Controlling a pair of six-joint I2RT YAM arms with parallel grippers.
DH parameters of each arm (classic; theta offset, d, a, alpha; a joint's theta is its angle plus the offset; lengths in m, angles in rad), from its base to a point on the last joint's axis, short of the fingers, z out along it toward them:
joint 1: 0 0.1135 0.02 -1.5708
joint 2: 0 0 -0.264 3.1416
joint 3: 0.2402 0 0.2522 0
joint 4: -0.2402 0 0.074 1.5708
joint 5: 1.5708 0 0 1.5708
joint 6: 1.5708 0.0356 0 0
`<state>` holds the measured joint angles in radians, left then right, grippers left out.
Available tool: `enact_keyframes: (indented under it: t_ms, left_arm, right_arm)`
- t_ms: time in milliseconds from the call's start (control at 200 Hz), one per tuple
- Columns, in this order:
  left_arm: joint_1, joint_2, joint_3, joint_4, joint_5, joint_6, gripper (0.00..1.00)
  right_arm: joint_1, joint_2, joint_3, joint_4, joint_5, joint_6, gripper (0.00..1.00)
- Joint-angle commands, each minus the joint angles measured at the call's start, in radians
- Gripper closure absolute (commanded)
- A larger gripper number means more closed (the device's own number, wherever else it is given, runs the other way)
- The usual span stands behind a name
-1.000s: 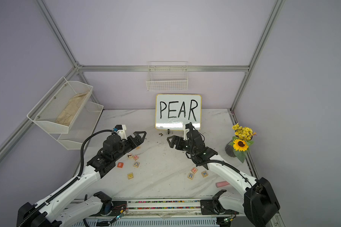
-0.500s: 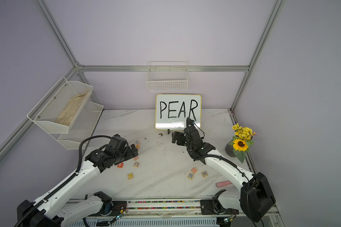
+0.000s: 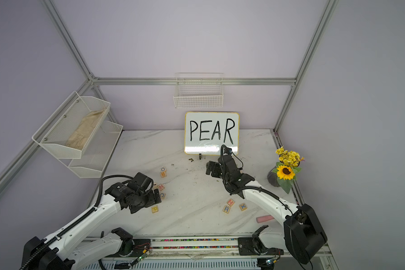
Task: Spell the uppercase word “pear” with letter blocks
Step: Pick up the letter block from the center of the board.
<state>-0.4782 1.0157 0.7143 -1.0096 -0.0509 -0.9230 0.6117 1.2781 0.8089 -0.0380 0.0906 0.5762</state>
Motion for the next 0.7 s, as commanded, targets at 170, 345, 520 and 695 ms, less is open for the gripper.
enact_keyframes:
  t_ms: [170, 345, 520, 695]
  left_arm:
    - [0.004, -0.053, -0.116, 0.082, 0.028, -0.195, 0.02]
    - [0.003, 0.049, -0.105, 0.115, 0.036, -0.162, 0.07]
    - [0.0, 0.136, -0.106, 0.129, 0.041, -0.135, 0.14]
    - [0.0, 0.132, -0.115, 0.147, 0.035, -0.15, 0.19]
  right_arm:
    - [0.005, -0.023, -0.034, 0.023, 0.024, 0.03, 0.03]
    - [0.005, -0.034, -0.049, 0.01, 0.048, 0.04, 0.04]
    - [0.005, -0.039, -0.06, 0.014, 0.057, 0.046, 0.04]
    - [0.005, -0.027, -0.059, 0.009, 0.064, 0.047, 0.04]
